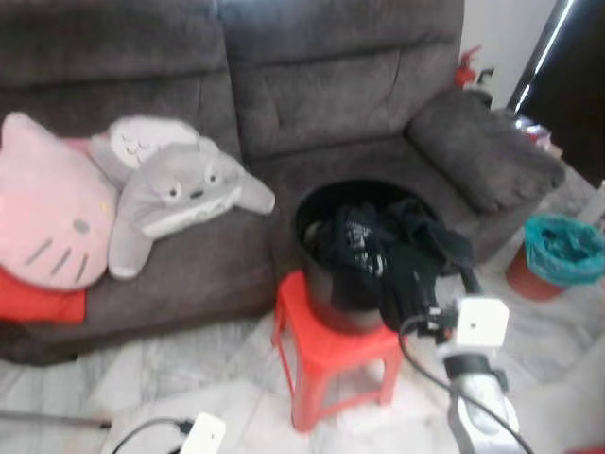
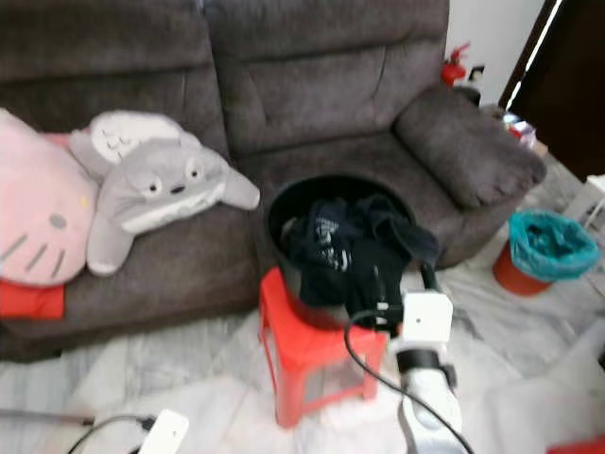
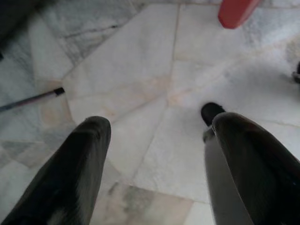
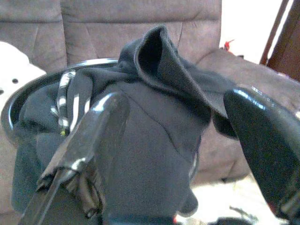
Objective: Hang hanger
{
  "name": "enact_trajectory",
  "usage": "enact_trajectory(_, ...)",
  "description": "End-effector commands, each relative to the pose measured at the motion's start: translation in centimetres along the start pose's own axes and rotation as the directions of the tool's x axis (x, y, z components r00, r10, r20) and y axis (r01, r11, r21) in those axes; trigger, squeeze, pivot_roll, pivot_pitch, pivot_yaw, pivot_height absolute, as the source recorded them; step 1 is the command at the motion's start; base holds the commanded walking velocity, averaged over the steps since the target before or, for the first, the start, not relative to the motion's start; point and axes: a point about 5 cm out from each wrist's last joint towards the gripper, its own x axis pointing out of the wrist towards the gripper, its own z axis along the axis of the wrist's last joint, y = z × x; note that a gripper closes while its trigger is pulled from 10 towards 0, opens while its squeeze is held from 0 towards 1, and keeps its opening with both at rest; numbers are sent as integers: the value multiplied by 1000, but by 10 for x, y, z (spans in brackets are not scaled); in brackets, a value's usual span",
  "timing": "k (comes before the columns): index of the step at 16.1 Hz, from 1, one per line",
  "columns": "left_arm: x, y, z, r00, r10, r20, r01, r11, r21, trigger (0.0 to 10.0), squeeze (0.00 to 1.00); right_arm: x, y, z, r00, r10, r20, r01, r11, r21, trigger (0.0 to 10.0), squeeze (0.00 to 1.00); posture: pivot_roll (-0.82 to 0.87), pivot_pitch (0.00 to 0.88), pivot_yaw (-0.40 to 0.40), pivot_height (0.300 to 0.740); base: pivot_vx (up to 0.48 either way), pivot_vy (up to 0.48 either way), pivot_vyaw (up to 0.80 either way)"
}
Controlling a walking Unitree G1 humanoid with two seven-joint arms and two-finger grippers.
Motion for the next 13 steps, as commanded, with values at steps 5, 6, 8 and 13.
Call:
enact_trajectory(5, 0, -2, 0, 1000, 2, 8, -2, 1000, -12, 10000, 0, 0, 1, 6, 1000, 23, 19, -23, 1000, -13, 10000, 0, -228, 13, 32, 740, 0, 0, 0)
enact_trajectory(6, 0, -2, 0, 1000, 2, 9, -2, 1000, -12, 10000, 0, 0, 2, 6, 999, 31, 19, -31, 999, -10, 10000, 0, -228, 13, 32, 740, 0, 0, 0)
enact_trajectory(8, 0, -2, 0, 1000, 1, 8, -1, 1000, -10, 10000, 0, -1, 4, 5, 998, 55, 10, -55, 998, -7, 10000, 0, -232, 14, 33, 740, 0, 0, 0)
enact_trajectory(13, 0, -2, 0, 1000, 0, 7, 0, 1000, -8, 10000, 0, 0, 11, -2, 993, 109, -48, -109, 994, 2, 10000, 0, -231, 14, 32, 740, 0, 0, 0)
